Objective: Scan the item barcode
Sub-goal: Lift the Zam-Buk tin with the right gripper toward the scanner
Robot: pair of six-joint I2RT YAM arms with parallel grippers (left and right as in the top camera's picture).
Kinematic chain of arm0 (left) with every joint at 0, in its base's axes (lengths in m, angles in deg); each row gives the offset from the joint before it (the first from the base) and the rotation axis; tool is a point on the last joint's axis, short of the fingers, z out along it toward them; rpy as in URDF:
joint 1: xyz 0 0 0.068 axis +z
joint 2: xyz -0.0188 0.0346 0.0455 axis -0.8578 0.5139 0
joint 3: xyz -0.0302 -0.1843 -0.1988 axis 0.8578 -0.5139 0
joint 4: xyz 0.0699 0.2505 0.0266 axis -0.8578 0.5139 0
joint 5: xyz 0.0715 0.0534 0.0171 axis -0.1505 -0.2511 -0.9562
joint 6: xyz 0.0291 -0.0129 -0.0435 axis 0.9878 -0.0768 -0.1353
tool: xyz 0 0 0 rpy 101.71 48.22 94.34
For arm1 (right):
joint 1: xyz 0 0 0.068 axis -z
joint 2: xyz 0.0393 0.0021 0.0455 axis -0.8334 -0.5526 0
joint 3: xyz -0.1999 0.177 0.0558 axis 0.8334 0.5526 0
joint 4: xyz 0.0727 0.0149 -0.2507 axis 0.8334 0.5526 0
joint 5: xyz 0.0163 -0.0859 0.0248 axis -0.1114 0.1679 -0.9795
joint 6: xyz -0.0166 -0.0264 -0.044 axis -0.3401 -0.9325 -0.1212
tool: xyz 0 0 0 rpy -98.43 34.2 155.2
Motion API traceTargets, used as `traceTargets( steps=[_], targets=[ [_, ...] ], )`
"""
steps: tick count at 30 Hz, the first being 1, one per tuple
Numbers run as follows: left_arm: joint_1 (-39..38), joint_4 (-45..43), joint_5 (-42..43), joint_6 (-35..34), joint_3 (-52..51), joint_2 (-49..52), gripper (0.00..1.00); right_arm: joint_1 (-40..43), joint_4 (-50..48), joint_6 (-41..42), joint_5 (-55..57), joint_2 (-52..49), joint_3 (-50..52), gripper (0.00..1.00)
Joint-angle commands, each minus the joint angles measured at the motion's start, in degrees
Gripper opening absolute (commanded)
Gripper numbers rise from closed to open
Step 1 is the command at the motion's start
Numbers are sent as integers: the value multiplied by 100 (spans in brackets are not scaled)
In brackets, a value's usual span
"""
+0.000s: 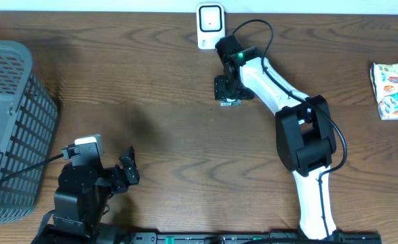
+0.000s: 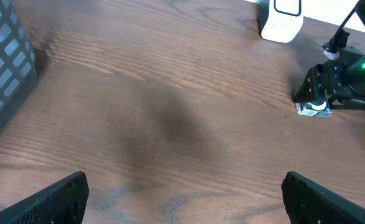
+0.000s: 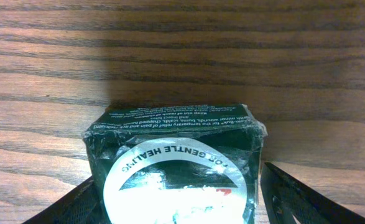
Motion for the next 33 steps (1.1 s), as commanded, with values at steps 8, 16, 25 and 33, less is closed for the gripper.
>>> traceTargets(
  steps=[8, 16, 25, 33],
  targets=[
    [2, -9, -74, -31, -2, -9, 98, -101, 4, -136, 103, -136, 52, 74],
    [2, -9, -74, -31, -2, -9, 98, -90, -2, -188, 118, -136, 66, 72],
    [0, -9, -74, -31, -2, -9, 98, -90, -20, -188, 254, -234, 85, 72],
    [2, -9, -74, -31, -2, -9, 98, -101, 31, -188, 247, -240, 85, 66]
  ],
)
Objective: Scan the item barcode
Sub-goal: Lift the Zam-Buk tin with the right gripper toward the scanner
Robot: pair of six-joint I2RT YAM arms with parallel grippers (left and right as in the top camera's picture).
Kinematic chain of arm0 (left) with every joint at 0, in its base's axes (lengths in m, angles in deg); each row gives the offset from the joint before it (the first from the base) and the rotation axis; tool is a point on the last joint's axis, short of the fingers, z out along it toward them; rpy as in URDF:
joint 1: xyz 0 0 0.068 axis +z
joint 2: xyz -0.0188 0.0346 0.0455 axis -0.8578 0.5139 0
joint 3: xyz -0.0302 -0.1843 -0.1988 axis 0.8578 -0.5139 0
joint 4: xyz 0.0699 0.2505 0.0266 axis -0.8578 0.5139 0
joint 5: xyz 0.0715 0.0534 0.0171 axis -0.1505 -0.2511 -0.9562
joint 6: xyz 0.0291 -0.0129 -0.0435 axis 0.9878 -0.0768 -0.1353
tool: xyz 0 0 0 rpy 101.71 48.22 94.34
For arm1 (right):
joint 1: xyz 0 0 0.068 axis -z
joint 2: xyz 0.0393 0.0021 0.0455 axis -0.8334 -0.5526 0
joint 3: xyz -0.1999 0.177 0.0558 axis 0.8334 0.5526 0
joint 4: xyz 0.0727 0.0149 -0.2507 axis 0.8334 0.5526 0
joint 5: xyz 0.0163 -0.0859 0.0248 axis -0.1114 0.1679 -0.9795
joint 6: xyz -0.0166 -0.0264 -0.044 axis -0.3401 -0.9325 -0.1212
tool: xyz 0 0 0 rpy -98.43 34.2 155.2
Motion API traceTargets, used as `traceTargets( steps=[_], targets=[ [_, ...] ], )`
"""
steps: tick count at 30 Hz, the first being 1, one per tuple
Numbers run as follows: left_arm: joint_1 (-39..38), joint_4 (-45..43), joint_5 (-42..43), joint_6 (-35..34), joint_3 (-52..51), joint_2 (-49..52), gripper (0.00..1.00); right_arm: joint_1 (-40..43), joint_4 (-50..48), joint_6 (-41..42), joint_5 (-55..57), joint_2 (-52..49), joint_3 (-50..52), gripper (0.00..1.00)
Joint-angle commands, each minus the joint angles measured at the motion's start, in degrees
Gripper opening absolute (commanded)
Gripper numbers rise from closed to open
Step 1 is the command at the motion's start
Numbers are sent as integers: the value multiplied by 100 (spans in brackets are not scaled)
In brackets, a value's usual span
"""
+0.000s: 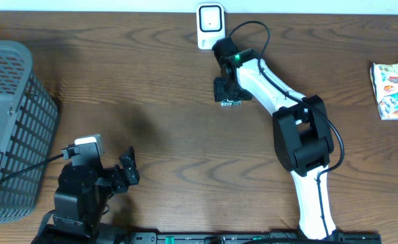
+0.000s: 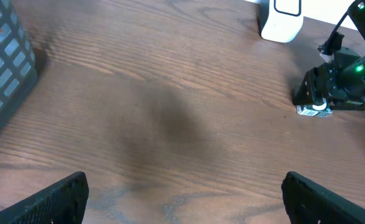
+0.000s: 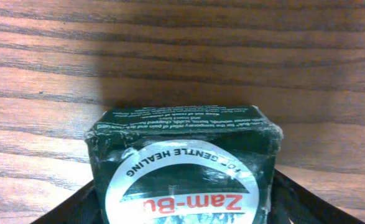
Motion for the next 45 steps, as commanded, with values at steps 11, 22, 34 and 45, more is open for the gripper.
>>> traceTargets(
  steps=[11, 22, 34, 45],
  targets=[
    [2, -9, -74, -31, -2, -9, 98, -11, 37, -55, -61, -175, 9, 66],
    [2, -9, -74, -31, -2, -7, 98, -11, 131, -57, -59, -173, -195, 64],
    [2, -9, -74, -31, -2, -9, 98, -13, 529, -354, -22, -173, -743, 61],
    [2, -9, -74, -31, -2, -9, 97, -13, 616, -352, -20, -173, -616, 83]
  ],
)
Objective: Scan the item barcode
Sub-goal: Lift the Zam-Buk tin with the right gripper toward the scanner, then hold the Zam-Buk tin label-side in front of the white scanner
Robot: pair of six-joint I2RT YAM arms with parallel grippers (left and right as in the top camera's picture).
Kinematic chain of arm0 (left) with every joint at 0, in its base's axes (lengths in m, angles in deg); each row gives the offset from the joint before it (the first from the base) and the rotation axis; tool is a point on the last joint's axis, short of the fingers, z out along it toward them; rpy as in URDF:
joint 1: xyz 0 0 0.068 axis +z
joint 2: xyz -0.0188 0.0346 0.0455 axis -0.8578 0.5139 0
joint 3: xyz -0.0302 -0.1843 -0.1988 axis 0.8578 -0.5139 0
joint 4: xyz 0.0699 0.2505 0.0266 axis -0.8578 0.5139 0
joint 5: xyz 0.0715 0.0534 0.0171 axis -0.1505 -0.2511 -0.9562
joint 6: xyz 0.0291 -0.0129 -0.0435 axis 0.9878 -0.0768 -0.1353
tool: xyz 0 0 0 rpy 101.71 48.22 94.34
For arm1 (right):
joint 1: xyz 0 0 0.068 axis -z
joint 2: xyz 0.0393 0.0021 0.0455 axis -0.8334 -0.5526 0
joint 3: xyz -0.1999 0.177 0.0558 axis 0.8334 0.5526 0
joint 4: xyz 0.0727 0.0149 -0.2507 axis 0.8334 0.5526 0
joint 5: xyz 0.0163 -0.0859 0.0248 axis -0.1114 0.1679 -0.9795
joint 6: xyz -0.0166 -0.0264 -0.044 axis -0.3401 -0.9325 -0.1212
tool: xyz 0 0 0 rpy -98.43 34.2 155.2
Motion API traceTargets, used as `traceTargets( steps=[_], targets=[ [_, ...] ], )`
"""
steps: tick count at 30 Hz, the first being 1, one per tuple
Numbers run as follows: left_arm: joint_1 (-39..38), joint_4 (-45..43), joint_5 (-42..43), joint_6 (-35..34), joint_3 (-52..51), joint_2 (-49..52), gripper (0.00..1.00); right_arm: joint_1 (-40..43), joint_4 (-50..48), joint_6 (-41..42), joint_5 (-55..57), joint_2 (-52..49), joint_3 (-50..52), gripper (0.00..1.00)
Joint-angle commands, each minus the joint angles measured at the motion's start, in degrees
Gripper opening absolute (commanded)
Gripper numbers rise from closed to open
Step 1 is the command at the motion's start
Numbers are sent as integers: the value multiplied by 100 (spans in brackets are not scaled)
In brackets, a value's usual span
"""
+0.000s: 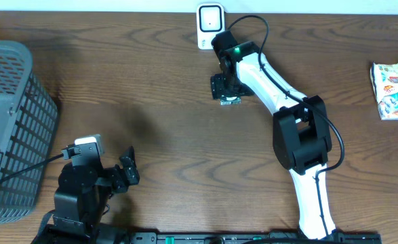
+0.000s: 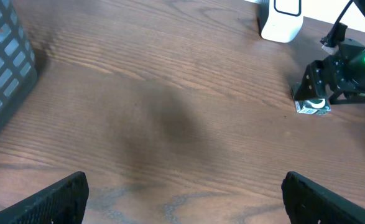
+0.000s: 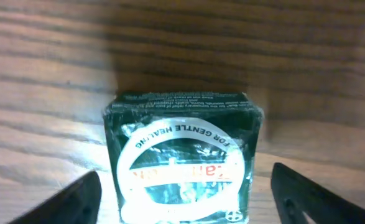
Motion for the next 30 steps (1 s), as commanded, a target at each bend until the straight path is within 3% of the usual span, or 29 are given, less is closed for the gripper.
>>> traceTargets(
  steps=[1, 7, 19, 30],
  targets=[
    [0, -9, -74, -31, -2, -9, 98, -13, -76, -24, 28, -48, 85, 83],
    [0, -9, -74, -31, -2, -9, 98, -7, -490, -26, 31, -50, 487, 80],
    [2, -9, -74, -31, -2, -9, 98, -9, -717, -28, 46, -48, 623, 49],
    [0, -9, -74, -31, -2, -9, 98, 0, -717, -28, 96, -48, 219, 52]
  ],
)
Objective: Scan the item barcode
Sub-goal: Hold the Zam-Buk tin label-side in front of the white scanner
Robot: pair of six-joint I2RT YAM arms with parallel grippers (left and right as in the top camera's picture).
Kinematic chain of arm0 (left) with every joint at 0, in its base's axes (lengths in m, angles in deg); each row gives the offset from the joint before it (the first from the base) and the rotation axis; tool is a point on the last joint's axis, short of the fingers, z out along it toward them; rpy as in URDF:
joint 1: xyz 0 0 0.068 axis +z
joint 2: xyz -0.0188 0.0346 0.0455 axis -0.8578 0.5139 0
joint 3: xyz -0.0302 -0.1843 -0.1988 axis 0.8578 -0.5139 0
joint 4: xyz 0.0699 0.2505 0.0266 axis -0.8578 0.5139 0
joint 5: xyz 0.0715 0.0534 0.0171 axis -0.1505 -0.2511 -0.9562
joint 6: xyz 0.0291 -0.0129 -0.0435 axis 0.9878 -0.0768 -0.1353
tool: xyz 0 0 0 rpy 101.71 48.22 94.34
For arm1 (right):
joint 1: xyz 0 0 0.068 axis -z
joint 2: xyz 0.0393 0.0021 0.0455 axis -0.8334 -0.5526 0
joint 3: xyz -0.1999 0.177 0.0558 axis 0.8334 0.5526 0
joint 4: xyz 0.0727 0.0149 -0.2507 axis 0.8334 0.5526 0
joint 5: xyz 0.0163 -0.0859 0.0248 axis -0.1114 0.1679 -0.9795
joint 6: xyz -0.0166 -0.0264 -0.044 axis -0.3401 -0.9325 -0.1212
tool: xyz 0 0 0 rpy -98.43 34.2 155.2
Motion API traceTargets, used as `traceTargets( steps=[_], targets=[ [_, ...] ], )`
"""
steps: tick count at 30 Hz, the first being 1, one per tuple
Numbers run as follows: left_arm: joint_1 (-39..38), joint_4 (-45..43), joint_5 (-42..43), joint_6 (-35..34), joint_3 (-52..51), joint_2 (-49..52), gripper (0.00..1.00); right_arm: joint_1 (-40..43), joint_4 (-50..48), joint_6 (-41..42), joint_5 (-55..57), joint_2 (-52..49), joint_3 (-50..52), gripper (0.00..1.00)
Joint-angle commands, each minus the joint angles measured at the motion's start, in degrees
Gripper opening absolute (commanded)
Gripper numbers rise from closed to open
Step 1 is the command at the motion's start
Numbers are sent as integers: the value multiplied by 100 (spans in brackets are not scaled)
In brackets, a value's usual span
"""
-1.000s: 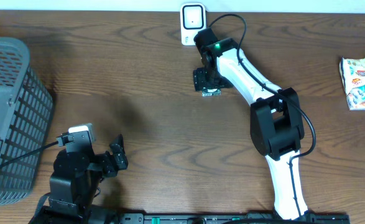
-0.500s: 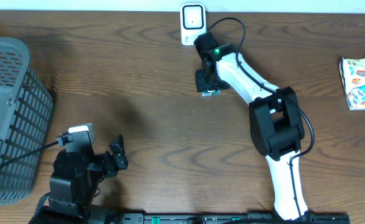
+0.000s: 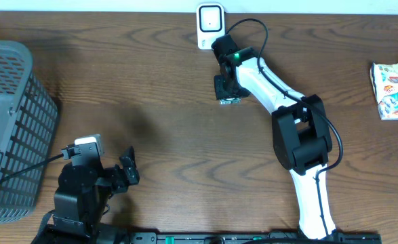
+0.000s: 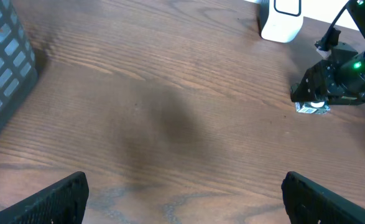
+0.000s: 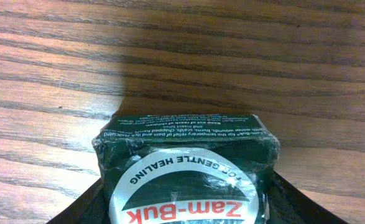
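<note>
A small dark green Zam-Buk box (image 5: 185, 140) with a round white label sits between my right gripper's (image 5: 185, 208) fingers (image 5: 83, 208), which press against both its sides. In the overhead view the right gripper (image 3: 226, 87) covers the box (image 3: 230, 100) just below the white scanner (image 3: 210, 26) at the table's far edge. The left wrist view shows the box (image 4: 313, 107) low at the table under that gripper; whether it rests on the wood I cannot tell. My left gripper (image 4: 185, 202) stands open over bare wood near the front left, holding nothing.
A grey mesh basket (image 3: 9, 129) stands at the left edge. A white and blue snack packet (image 3: 395, 88) lies at the far right. The scanner (image 4: 281, 18) stands against the back wall. Brown wooden table (image 3: 165, 122) lies between.
The right gripper's fingers stood wide apart on either side of the box; now they are closed against its sides, and the wrist camera sits closer to it. The left arm has not moved.
The right gripper was around the box below the scanner, fingers close to its sides. Then the fingers lay against it. Then they stood wide open with the box free between them. Now they are shut on it again, in nearly the same spot.
</note>
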Motion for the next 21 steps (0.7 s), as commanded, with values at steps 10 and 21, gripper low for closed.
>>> traceTargets(
  steps=[10, 21],
  targets=[
    [0, -9, -74, -31, -2, -9, 98, 11, -275, -328, 142, -63, -1191, 53],
    [2, -9, -74, -31, -2, -9, 98, 15, -2583, -328, 138, -63, -1386, 49]
  ],
)
